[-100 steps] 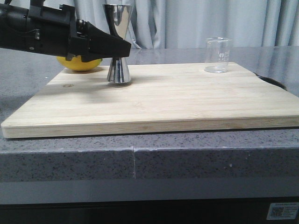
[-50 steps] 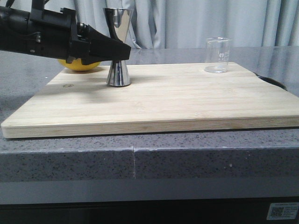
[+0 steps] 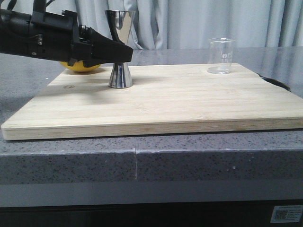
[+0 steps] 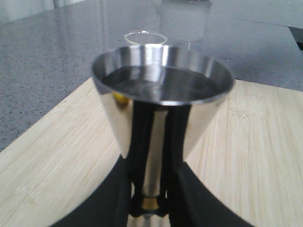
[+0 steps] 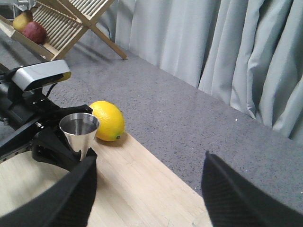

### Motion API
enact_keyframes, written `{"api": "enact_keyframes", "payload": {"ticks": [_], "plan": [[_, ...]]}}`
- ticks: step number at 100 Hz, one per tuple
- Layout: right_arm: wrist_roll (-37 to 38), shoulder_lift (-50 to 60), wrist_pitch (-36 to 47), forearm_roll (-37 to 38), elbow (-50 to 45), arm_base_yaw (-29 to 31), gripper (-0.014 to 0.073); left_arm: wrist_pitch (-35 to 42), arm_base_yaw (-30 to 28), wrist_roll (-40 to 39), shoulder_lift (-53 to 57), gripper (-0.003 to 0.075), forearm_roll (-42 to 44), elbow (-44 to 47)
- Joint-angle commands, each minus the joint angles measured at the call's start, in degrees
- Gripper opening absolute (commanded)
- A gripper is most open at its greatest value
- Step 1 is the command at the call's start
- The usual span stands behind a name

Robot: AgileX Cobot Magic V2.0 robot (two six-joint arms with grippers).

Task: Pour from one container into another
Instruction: 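Lower the filled jigger with the left gripper onto the board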

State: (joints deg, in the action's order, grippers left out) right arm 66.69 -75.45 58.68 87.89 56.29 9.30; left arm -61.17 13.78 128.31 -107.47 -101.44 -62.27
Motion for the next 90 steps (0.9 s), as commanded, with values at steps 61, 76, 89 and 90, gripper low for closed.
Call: {"api": "enact_keyframes", "payload": {"ticks": [61,76,89,90], "plan": [[-0.20,1.91,1.26,-3.19,1.35,0.31,0.0427,-1.93,-0.09,0.14,2.14,-0.0018,-2.76,-1.56],[-0.20,1.91,1.26,-3.19,1.35,0.31,0.0427,-1.93,-0.09,0.14,2.14,-0.0018,-2.64,-1.56],[-0.20,1.91,1.26,-3.19,1.35,0.31,0.0427,-1.93,-0.09,0.14,2.14,-0.0017,-2.64,-1.56],[-0.20,1.91,1.26,-3.19,1.35,0.31,0.0427,-1.93,-0.09,0.14,2.14,-0.0017,-2.64,-1.56]]}}
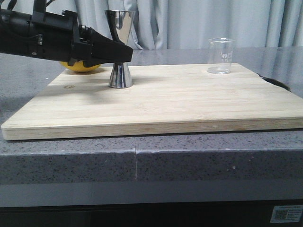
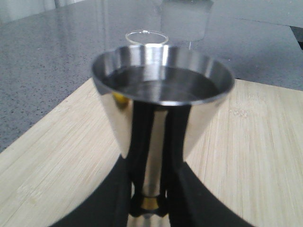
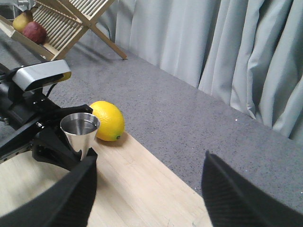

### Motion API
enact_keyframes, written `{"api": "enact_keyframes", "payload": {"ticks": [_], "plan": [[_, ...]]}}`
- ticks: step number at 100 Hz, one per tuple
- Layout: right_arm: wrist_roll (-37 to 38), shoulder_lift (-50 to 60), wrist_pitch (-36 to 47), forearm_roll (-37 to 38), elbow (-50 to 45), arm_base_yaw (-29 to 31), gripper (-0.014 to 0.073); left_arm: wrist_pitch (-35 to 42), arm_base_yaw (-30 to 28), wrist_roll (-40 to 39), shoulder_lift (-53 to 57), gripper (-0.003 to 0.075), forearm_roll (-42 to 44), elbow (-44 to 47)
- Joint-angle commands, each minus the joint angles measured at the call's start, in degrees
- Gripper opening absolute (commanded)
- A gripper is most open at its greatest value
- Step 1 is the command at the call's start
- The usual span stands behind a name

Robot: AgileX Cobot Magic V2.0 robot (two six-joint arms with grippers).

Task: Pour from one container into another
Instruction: 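Lower the filled jigger with the left gripper onto the board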

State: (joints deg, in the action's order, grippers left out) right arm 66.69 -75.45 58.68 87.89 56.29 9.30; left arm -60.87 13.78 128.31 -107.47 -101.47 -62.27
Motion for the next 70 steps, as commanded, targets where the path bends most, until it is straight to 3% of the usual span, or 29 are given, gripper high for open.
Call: {"api": "enact_keyframes", "payload": {"ticks": [1,21,70], "plan": [[-0.20,1.91,1.26,-3.19,1.35,0.31,0.0427,-2.23,-0.09,0.14,2.14,-0.0017,-2.60,-1.56],[-0.20,1.91,1.26,-3.19,1.35,0.31,0.0427,-2.23,-0.09,0.14,2.14,-0.0006,-2.60,-1.56],[-0.20,1.91,1.26,-3.19,1.35,0.31,0.0427,-2.09,-0.09,-0.25,2.14,0.0238,-2.60,-1.56]]}}
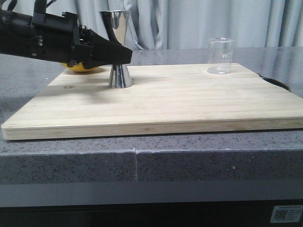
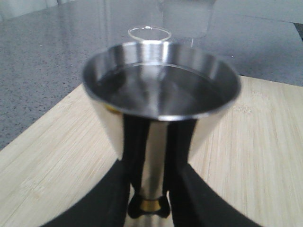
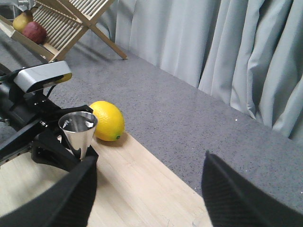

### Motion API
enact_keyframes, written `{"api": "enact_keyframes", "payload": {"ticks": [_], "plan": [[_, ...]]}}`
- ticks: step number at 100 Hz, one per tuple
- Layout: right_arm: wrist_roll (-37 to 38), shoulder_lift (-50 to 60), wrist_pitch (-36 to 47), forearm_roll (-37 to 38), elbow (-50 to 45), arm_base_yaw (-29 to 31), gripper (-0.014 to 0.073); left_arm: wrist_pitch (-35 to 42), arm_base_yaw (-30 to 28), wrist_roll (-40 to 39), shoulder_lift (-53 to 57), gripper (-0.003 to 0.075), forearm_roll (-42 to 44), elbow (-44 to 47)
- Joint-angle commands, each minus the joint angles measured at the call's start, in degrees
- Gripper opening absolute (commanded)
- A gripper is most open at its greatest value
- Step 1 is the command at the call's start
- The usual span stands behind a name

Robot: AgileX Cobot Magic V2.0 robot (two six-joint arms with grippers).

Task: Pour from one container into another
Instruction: 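Lower the filled jigger with the left gripper onto the board, then open the left gripper and withdraw it from the jigger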

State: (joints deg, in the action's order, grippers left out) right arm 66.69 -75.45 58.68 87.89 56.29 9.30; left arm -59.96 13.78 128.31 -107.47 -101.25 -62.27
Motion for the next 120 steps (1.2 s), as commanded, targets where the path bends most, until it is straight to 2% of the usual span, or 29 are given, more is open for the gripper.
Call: {"api": "enact_keyframes", "payload": {"ticks": [1,33,83,120], "plan": [[-0.20,1.91,1.26,-3.19,1.35,0.31,0.0427,-2.99,-0.09,-0.25,2.14,0.0244,-2.82,-1.56],[-0.20,1.91,1.26,-3.19,1.35,0.31,0.0427,-2.99,-0.09,-0.90,2.14,0.0414,-2.82,-1.56],[-0.20,1.91,1.26,-3.19,1.35,0.31,0.0427,-2.99,-0.09,-6.37,2.14,0.0425,1.29,-1.56],[-0.20,1.91,1.26,-3.19,1.35,0.31,0.0427,-2.61,-0.83,-6.73,3.82,0.0425,2.82,-1.56]]}}
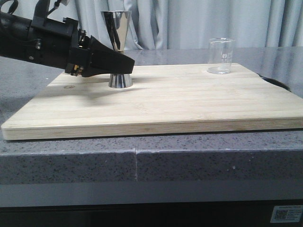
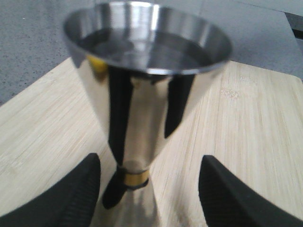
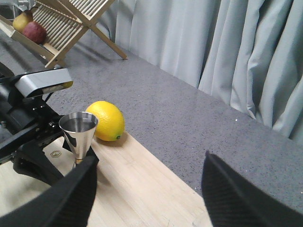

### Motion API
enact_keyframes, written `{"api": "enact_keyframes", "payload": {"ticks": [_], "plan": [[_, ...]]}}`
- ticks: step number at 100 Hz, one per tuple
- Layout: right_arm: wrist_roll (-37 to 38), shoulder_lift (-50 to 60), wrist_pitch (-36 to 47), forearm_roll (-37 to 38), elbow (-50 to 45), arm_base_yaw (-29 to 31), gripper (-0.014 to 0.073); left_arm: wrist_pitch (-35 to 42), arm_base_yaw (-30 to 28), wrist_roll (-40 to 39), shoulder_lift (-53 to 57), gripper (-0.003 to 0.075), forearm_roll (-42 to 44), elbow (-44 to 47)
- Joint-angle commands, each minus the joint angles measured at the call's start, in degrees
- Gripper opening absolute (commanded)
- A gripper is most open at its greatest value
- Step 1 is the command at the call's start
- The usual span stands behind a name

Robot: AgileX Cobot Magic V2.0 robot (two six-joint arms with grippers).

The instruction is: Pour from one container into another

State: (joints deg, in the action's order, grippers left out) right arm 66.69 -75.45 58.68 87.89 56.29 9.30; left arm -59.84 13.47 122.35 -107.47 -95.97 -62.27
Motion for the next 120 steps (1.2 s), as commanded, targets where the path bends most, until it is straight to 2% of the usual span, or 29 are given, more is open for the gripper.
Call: {"api": "enact_keyframes", "payload": {"ticks": [1,46,70,92,103,120], "plan": [[-0.20,1.91,1.26,-3.19,1.35,0.31,0.0427,-2.73,-0.76,-0.77,3.92,0.0425,-2.28,-1.56],[-0.20,1.91,1.15,-3.19,1.35,0.31,0.0427,-1.86,-5.09,-5.55,8.67,0.0425,3.53,-1.56],[-0.20,1.91,0.92,-3.19,1.35,0.31,0.0427,-1.86,-8.55,-13.34,13.57,0.0425,9.50,-1.56],[-0.20,1.91,-2.12,-3.19,1.35,0.31,0.0427,-1.46,-12.54,-16.94,20.70,0.0425,8.89,-1.56],[0.17,1.91,-5.60,-3.19,1.35,0.31,0.0427,4.38,-13.51,-17.28,24.98,0.0425,6.78,-1.56],[5.01,2.34,-16.39,-3.19,1.56,0.31,0.0427,21.99,-13.51,-17.67,31.57,0.0424,1.70,-1.56]]}}
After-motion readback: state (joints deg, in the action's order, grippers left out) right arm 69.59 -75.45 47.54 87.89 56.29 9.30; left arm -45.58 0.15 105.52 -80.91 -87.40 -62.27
